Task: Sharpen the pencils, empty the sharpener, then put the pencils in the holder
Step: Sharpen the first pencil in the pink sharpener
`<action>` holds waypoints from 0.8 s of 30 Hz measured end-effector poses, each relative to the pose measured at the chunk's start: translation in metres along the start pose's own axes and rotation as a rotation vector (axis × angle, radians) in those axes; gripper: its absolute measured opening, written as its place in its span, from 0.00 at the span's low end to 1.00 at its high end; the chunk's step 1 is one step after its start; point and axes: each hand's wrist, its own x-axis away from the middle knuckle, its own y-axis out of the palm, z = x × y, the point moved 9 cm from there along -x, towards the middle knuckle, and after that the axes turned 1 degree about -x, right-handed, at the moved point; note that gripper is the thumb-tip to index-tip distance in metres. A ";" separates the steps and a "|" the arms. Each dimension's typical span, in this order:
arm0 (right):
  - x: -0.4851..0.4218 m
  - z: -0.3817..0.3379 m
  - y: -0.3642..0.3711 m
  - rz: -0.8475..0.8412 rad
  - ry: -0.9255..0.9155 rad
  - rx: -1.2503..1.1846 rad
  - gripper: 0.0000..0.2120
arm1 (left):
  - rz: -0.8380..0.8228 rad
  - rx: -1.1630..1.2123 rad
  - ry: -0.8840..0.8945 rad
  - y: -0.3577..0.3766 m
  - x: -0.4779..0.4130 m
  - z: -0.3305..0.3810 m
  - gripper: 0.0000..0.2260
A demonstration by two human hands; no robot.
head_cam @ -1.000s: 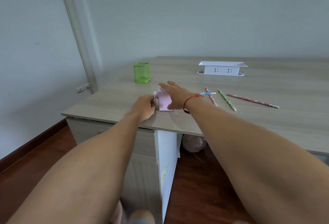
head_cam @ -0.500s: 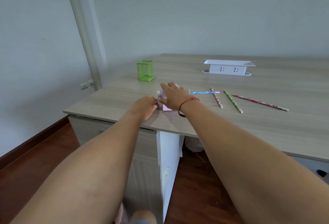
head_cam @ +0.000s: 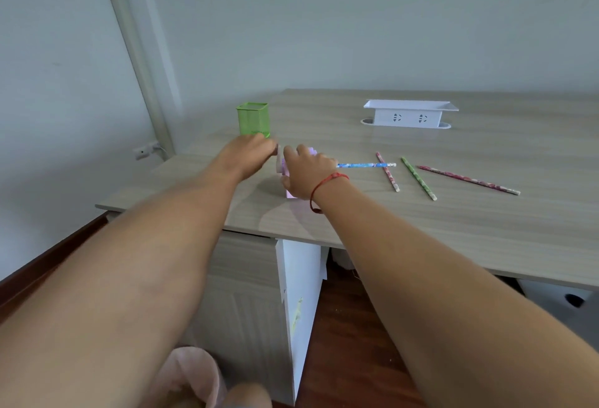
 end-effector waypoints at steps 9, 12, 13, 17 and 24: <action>-0.005 0.002 0.001 -0.082 -0.005 0.008 0.23 | 0.106 0.154 -0.099 -0.019 0.015 0.002 0.10; -0.005 0.001 0.001 -0.105 0.004 -0.001 0.25 | 0.136 0.192 -0.124 -0.028 0.027 0.005 0.09; -0.004 0.001 0.001 -0.106 0.011 -0.005 0.25 | 0.144 0.208 -0.132 -0.031 0.031 0.006 0.09; -0.006 0.002 0.003 -0.119 0.025 -0.023 0.24 | 0.125 0.230 -0.153 -0.034 0.046 0.013 0.12; -0.011 0.004 0.005 -0.155 0.040 -0.050 0.26 | 0.044 0.278 -0.138 0.001 0.072 0.028 0.11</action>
